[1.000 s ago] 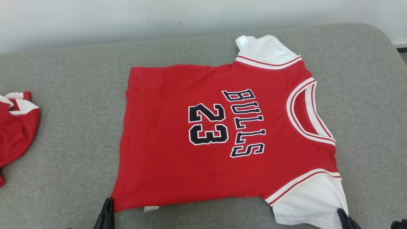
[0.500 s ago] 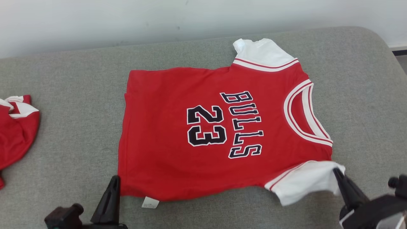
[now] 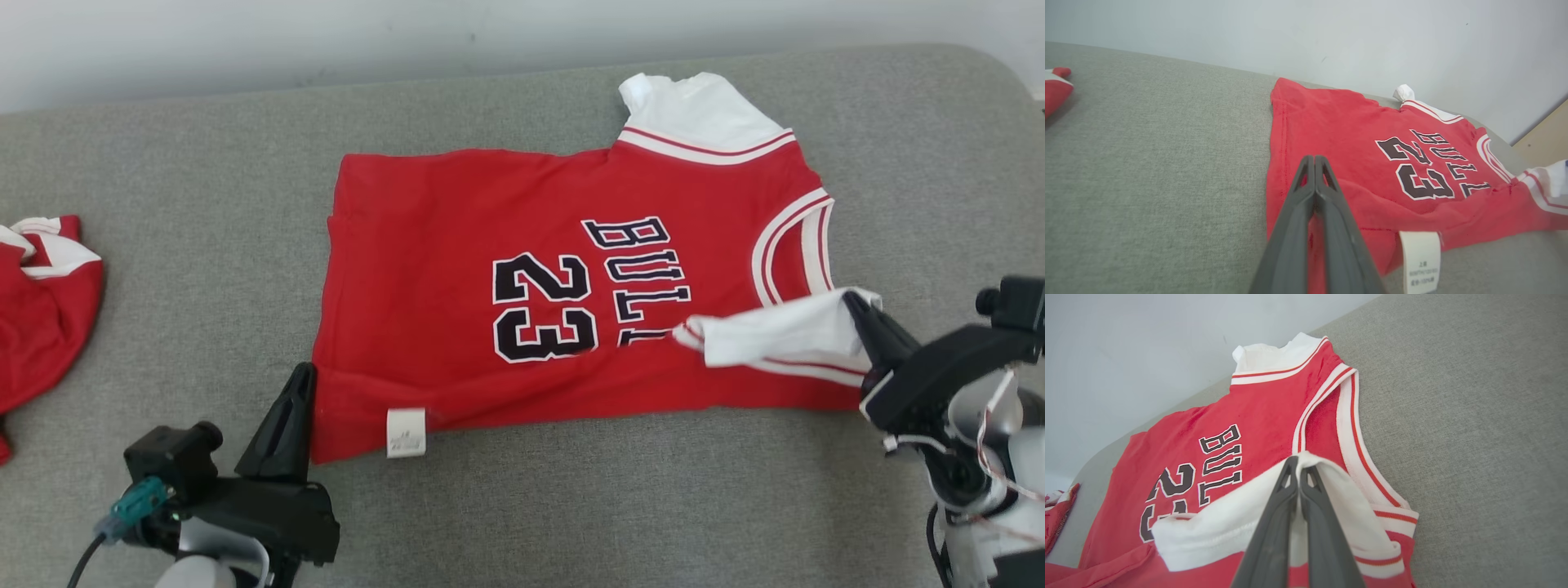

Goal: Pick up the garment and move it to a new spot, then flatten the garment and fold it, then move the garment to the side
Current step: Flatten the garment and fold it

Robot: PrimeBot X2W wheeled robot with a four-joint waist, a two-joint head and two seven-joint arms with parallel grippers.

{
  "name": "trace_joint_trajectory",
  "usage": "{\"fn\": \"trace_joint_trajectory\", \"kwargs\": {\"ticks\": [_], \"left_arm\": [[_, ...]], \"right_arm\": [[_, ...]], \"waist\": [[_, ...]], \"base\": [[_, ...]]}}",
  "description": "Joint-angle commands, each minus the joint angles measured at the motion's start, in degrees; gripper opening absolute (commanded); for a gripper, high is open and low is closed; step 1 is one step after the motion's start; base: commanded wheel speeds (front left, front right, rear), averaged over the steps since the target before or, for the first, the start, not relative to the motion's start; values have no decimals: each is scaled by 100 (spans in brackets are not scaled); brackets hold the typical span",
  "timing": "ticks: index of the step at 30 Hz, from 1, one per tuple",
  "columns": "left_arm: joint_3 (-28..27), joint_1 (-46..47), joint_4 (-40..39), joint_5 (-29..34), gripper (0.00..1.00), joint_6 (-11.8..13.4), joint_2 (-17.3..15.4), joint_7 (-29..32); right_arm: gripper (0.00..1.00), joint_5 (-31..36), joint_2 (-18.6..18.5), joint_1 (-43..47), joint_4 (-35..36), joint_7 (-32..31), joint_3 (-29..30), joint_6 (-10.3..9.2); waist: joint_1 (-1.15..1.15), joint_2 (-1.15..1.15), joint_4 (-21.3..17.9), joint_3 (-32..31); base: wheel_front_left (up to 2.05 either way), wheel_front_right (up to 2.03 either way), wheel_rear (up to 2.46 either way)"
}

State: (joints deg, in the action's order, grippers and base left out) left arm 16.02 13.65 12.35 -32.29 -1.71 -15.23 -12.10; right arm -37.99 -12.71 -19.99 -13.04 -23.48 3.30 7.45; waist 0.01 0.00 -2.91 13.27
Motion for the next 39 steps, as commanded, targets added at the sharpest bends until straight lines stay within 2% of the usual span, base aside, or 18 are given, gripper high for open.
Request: {"fn": "trace_joint_trajectory", "kwargs": {"ticks": [1,9,10,11,12,18,27,33,39], "left_arm": [[12,148,103,-1,0,-42,-14,-26],[36,717,680,48,0,-198,-10,-116],[36,789,753,65,0,-217,-6,-138],[55,853,821,102,29,-228,-10,-159],[64,902,882,139,100,-220,-9,-177],[-84,1019,1163,285,100,-242,105,-297],[-240,244,817,673,100,-187,246,-303],[-253,-226,636,877,100,-113,317,-305],[-229,-225,830,1046,100,-119,328,-304]], "right_arm": [[0,56,-72,-233,-223,73,-25,5],[0,75,-134,-1243,-1472,585,-336,5],[35,87,-153,-1320,-1567,685,-390,5],[76,90,-173,-1380,-1655,777,-453,5],[100,72,-188,-1424,-1737,878,-491,5],[100,-126,-435,-1338,-1969,1630,-961,5],[100,-303,-972,-421,-1758,2280,-1518,5],[100,-300,-1059,-6,-1688,2469,-1642,5],[100,-178,-950,31,-1827,2569,-1782,5]], "waist": [[-1,0,36,67],[-1,0,55,224],[-1,0,56,231],[-1,0,55,238],[-1,0,51,242],[-1,0,-8,153],[-1,0,-44,-19],[-1,0,-107,32],[-1,0,-130,104]], "base": [[0,0,0],[0,0,0],[0,0,0],[0,0,0],[0,0,0],[0,0,0],[0,0,0],[0,0,0],[0,0,0]]}}
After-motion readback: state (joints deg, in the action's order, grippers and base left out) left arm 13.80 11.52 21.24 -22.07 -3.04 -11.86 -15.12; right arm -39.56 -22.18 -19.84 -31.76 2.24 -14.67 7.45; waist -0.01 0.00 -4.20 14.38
